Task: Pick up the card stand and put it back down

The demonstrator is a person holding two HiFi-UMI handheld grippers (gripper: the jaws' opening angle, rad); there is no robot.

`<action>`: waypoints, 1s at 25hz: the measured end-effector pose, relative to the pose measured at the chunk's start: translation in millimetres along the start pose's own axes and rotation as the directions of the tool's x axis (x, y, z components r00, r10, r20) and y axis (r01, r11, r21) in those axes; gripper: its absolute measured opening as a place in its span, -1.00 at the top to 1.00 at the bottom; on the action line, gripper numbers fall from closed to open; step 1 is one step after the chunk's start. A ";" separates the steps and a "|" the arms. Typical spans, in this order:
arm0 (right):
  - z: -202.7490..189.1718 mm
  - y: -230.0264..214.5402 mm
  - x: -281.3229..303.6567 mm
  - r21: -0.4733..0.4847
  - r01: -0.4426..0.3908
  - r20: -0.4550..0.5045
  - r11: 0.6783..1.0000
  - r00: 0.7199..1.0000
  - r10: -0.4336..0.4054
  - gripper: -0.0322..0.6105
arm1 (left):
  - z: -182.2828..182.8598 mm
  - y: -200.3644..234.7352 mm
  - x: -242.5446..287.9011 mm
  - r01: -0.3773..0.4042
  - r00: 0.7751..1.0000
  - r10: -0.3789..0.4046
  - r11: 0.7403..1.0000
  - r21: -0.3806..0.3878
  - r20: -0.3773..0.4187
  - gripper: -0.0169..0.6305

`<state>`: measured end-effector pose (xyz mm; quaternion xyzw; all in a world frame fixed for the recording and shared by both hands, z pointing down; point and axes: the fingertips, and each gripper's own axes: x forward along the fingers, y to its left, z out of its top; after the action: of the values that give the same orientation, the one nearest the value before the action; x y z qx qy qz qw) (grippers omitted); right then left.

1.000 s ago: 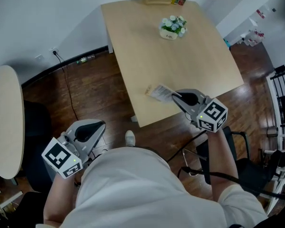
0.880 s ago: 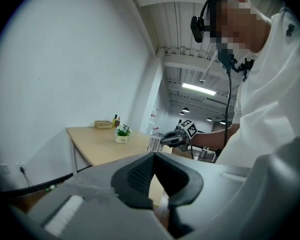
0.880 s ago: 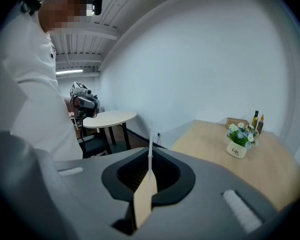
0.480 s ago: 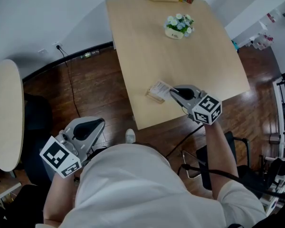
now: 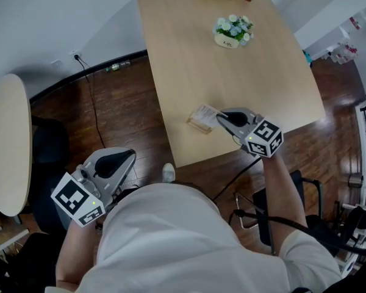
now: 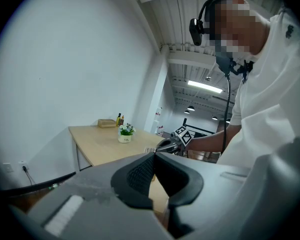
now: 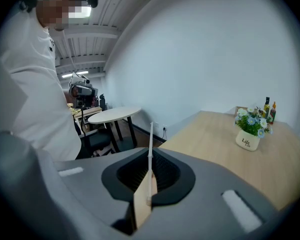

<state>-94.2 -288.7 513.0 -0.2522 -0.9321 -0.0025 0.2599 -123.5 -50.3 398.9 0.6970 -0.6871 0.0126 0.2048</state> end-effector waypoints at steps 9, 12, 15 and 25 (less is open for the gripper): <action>-8.4 -9.8 3.8 0.017 -0.017 0.003 1.000 1.000 0.017 0.84 | 0.9 1.0 12.1 0.001 1.000 -0.002 1.000 -0.005 -0.018 0.94; -7.4 -12.1 4.6 0.021 -0.017 0.004 1.000 1.000 0.017 0.84 | 2.5 1.6 14.5 0.001 1.000 -0.001 1.000 -0.002 -0.020 0.94; -8.0 -11.1 7.1 0.020 -0.015 -0.009 1.000 1.000 0.015 0.84 | 2.8 1.7 16.3 0.001 1.000 -0.001 1.000 -0.002 -0.018 0.94; -32.9 -6.3 23.2 0.017 -0.027 -0.038 0.999 0.999 0.028 0.84 | -1.6 2.0 10.8 -0.003 1.000 0.003 1.000 -0.012 -0.027 0.94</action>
<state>-98.3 -287.8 553.5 -0.2629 -0.9234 0.0037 0.2797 -124.3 -60.0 404.1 0.6946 -0.6852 0.0183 0.2183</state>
